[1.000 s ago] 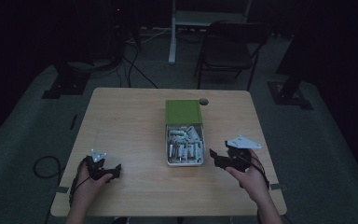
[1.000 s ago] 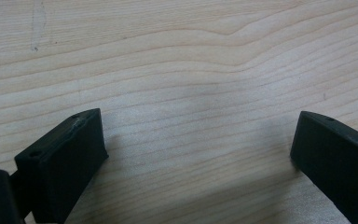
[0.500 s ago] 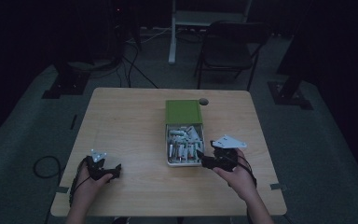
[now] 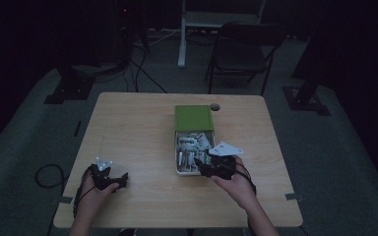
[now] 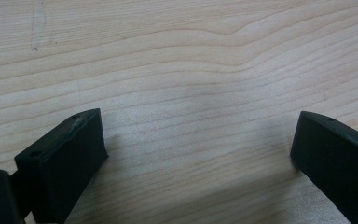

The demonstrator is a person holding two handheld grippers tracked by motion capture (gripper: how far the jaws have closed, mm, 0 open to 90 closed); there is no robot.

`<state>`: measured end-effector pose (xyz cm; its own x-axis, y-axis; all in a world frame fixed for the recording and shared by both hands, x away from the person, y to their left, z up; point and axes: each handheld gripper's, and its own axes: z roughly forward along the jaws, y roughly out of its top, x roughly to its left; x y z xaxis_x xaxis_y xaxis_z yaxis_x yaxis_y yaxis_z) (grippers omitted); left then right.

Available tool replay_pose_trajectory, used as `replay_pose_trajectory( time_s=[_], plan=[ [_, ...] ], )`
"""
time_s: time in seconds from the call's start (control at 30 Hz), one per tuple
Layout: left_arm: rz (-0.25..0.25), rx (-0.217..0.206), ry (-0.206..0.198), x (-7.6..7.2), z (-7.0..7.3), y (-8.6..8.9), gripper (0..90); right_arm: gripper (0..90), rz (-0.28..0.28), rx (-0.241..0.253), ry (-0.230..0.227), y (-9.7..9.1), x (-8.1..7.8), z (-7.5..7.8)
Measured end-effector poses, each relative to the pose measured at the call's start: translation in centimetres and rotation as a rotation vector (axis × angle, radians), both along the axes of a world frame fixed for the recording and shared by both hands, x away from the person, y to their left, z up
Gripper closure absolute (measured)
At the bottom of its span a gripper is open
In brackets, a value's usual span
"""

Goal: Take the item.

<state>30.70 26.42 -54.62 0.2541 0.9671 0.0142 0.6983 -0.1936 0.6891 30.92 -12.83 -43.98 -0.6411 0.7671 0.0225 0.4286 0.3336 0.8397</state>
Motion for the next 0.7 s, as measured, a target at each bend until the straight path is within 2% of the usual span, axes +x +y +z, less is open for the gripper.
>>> replay_pose_trajectory(
  time_s=[0.47, 0.7],
  plan=[
    [0.001, -0.002, -0.002, 0.0, 0.0, 0.0, 3.3, 49.9, 0.036, 0.009, 0.043, 2.9, 1.1, -1.5],
    [0.0, 0.0, -0.001, 0.0, 0.0, 0.0, 3.3, 57.6, 0.039, -0.007, 0.06, 3.5, 1.7, -2.3]
  ],
)
